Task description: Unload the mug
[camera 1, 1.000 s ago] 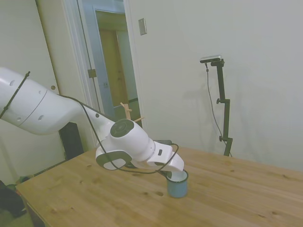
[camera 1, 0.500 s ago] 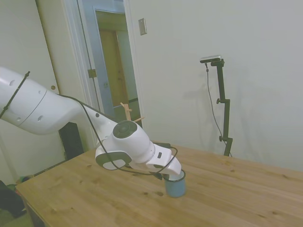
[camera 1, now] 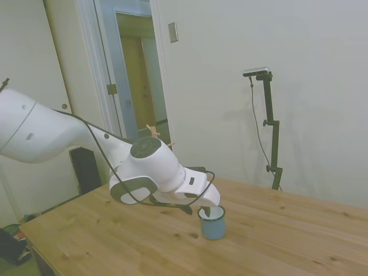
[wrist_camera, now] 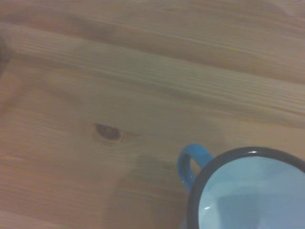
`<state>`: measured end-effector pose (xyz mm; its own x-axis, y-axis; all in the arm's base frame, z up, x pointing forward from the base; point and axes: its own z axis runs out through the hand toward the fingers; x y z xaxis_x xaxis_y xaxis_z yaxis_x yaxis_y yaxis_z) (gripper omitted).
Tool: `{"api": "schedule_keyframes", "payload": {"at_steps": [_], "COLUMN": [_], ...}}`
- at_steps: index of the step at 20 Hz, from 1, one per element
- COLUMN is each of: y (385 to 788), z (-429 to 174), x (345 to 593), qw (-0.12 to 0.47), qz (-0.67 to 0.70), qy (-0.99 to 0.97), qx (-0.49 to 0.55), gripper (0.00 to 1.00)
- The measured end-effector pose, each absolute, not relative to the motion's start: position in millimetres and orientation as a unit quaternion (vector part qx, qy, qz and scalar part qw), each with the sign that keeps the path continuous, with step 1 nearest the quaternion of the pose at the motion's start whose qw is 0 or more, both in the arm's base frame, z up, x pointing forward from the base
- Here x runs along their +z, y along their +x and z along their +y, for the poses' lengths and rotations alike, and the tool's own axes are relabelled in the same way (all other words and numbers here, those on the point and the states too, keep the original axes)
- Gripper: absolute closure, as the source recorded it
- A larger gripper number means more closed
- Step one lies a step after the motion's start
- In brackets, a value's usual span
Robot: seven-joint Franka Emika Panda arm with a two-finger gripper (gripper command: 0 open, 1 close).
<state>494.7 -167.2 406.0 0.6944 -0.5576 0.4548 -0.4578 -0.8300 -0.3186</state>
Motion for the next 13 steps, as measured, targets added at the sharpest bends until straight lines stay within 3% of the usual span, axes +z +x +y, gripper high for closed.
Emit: {"api": "schedule_keyframes", "payload": {"at_steps": [4,7,10,13], "y": [482,467,458,457], "z": [-153,-113,-76,-61], "x": [456,491,504,499], "qw": [0.090,0.126,0.182,0.214], "qz": [0.271,0.254,0.244,0.248], "qy": [-0.912,-0.916,-0.919,-0.919], "qx": [-0.295,-0.285,-0.252,-0.221], "gripper": [0.00,0.00,0.00,0.00]}}
